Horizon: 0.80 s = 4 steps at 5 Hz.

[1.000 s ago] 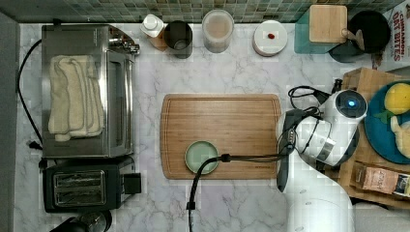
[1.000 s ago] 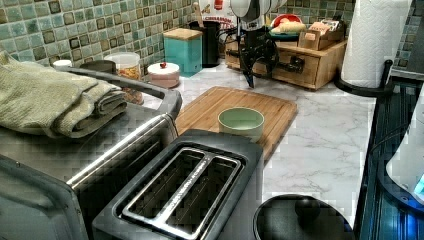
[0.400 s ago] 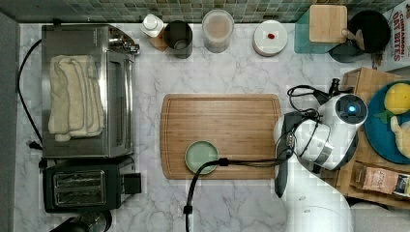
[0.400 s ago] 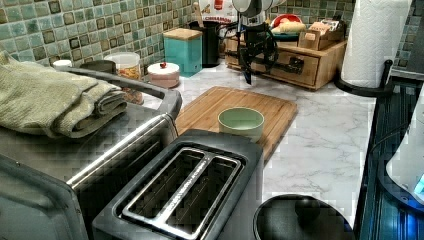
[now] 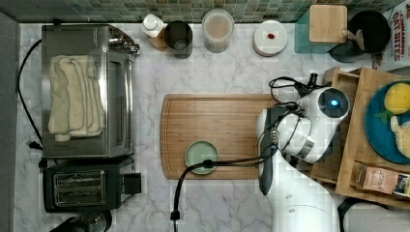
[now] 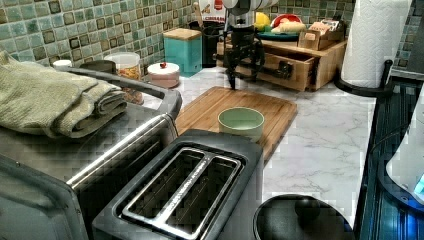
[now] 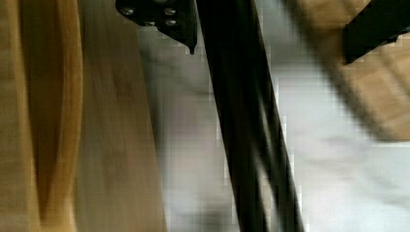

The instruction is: Open the drawer.

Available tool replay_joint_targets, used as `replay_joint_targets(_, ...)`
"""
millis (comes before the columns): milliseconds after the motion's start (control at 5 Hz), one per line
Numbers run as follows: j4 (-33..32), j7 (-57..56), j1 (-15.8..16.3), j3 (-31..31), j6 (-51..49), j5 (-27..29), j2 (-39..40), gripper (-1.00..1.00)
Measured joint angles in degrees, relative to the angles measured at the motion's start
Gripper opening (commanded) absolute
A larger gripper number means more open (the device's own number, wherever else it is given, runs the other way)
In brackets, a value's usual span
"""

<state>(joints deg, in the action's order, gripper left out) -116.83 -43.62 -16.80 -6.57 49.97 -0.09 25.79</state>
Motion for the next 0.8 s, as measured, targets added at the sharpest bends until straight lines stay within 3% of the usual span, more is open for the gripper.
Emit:
replay_joint_targets(200,-2.35,2.32,0.81,3.05,3.94,0.6,-0.85,1.0)
replay_joint_targets(400,-3.36,4.78,5.04,2.46,3.16,1.37,-1.79,1.0)
replay_joint_targets(600,-3.8,6.01,7.09,4.99,3.36,1.72,-2.49,1.0)
replay_joint_targets(800,-4.25,6.21,7.48,5.39,3.41,3.36,-2.73,1.0)
